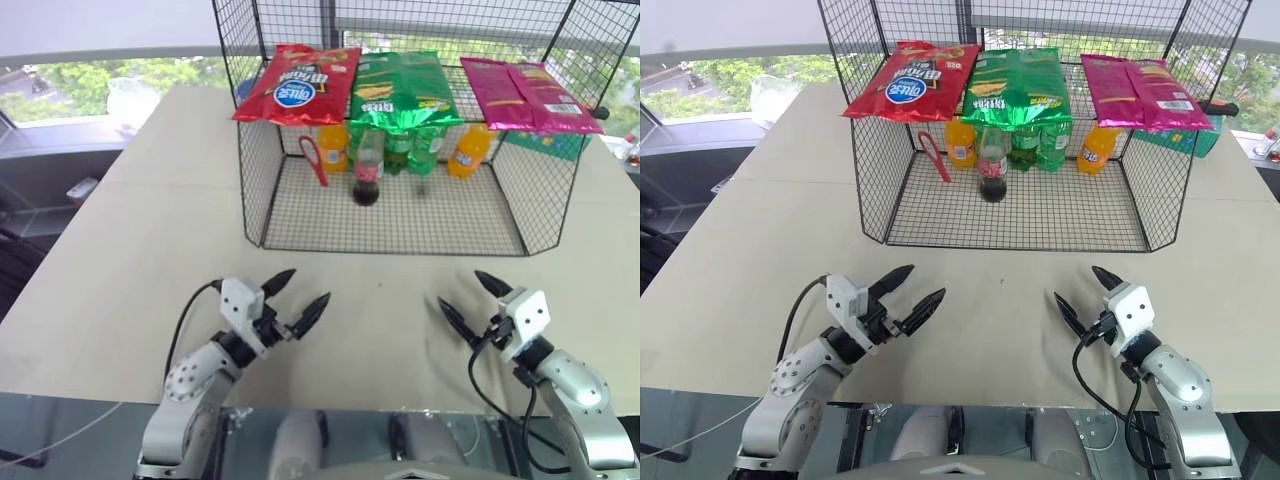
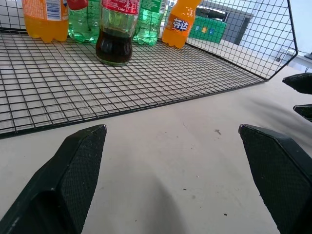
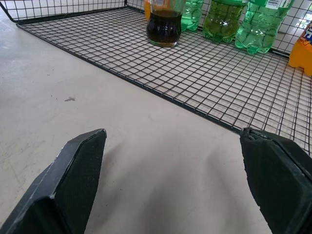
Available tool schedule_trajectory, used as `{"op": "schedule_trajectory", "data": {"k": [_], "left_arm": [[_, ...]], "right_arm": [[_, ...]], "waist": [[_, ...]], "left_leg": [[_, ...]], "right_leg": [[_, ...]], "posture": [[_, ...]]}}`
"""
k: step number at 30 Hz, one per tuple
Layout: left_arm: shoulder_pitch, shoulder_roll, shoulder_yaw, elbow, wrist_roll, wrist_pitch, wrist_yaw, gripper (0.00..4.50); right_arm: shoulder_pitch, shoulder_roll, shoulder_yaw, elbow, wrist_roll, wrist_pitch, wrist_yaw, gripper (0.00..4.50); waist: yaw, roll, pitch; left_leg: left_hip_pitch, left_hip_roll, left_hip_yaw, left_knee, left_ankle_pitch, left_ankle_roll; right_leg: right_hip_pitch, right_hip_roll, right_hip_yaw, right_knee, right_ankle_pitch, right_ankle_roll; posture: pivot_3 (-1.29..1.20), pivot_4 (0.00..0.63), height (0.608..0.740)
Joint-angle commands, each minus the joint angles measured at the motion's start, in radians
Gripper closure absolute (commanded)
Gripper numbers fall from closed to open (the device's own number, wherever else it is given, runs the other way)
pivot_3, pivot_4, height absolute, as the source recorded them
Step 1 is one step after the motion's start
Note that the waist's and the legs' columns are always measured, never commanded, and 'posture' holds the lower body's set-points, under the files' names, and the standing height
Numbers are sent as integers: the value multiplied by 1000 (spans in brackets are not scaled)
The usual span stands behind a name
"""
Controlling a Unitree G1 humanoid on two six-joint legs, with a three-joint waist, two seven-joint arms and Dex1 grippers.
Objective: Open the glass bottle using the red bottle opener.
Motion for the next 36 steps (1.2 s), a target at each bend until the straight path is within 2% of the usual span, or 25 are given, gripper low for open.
{"op": "schedule_trajectory", "data": {"k": [1, 9, 12, 20, 25, 29, 30, 32, 35, 36], "left_arm": [[-29, -14, 8, -36, -8, -1, 22, 0], [-186, -70, 4, -15, -20, 81, 104, 0], [-289, -108, 9, 16, -25, 133, 165, 0], [-575, -194, 61, 207, 28, 210, 374, 0], [-677, -209, 59, 318, 84, 158, 396, 0], [-779, -226, 54, 485, 165, 23, 415, 0], [-794, -232, 54, 512, 166, -4, 398, 552], [-805, -236, 51, 537, 166, -37, 372, 1273], [-807, -233, 54, 546, 171, -67, 354, 2812], [-802, -230, 54, 543, 172, -68, 351, 3128]], "right_arm": [[-8, 2, -13, -52, 23, -28, 10, 97], [-43, 11, -7, -145, 110, -115, 92, 97], [-54, 4, -1, -196, 149, -113, 112, 97], [-102, 13, 19, -279, 132, -51, 62, 97], [-94, 24, 28, -286, 107, -49, 35, 97], [-75, 40, 28, -273, 71, -70, 7, 97], [-72, 45, 30, -270, 65, -74, 2, 0], [-65, 53, 32, -272, 56, -78, -5, 0], [-56, 59, 37, -270, 46, -83, -10, 0], [-54, 60, 38, -269, 43, -84, -11, 0]], "waist": [[0, 0, 0], [4, 0, 0], [11, 0, 0], [22, -1, 0], [24, -1, 0], [25, -1, 0], [25, -1, 0], [25, -1, 0], [23, -1, 0], [23, -1, 1]], "left_leg": [[0, 0, 0, 0, 0, 0], [0, 0, -1, 1, 0, 0], [-1, 0, -1, 1, 0, 0], [-1, -1, -2, 2, 0, 0], [-1, -1, -3, 2, 0, 0], [-2, -1, -3, 2, 0, 0], [-2, -1, -4, 2, 0, 0], [-2, -1, -4, 2, 0, 0], [-3, -1, -3, 2, 0, 0], [-3, -1, -3, 2, 0, 0]], "right_leg": [[0, 0, 0, 0, 0, 0], [1, 0, 0, 0, 1, 2], [0, 1, -1, 0, 2, 3], [1, 1, -1, 0, 2, 4], [1, 1, -2, 0, 2, 4], [1, 1, -2, -1, 2, 4], [1, 1, -3, -1, 2, 4], [1, 1, -3, -1, 2, 4], [1, 1, -3, -2, 2, 4], [1, 1, -3, -2, 2, 4]], "posture": [[0, 150, 740], [0, 150, 740], [0, 150, 740], [0, 150, 740], [0, 150, 740], [0, 150, 740], [0, 150, 740], [0, 150, 740], [0, 150, 740], [0, 150, 740]]}}
